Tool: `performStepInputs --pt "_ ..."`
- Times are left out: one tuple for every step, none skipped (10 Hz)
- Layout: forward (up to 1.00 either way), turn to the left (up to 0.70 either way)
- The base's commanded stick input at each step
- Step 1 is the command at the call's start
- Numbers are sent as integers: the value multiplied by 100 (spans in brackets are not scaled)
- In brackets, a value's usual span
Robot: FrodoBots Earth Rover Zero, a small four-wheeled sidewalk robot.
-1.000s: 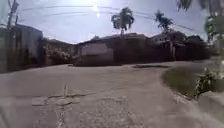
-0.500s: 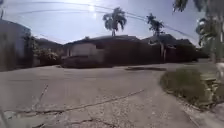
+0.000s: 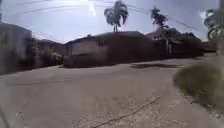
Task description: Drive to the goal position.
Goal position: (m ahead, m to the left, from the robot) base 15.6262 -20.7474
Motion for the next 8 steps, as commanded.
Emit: performStepInputs --pt "100 -33" --pt "100 -33" --pt "100 -33" --pt "100 -33" --pt "100 -33" --pt "100 -33" --pt "100 -33" --pt "100 -33"
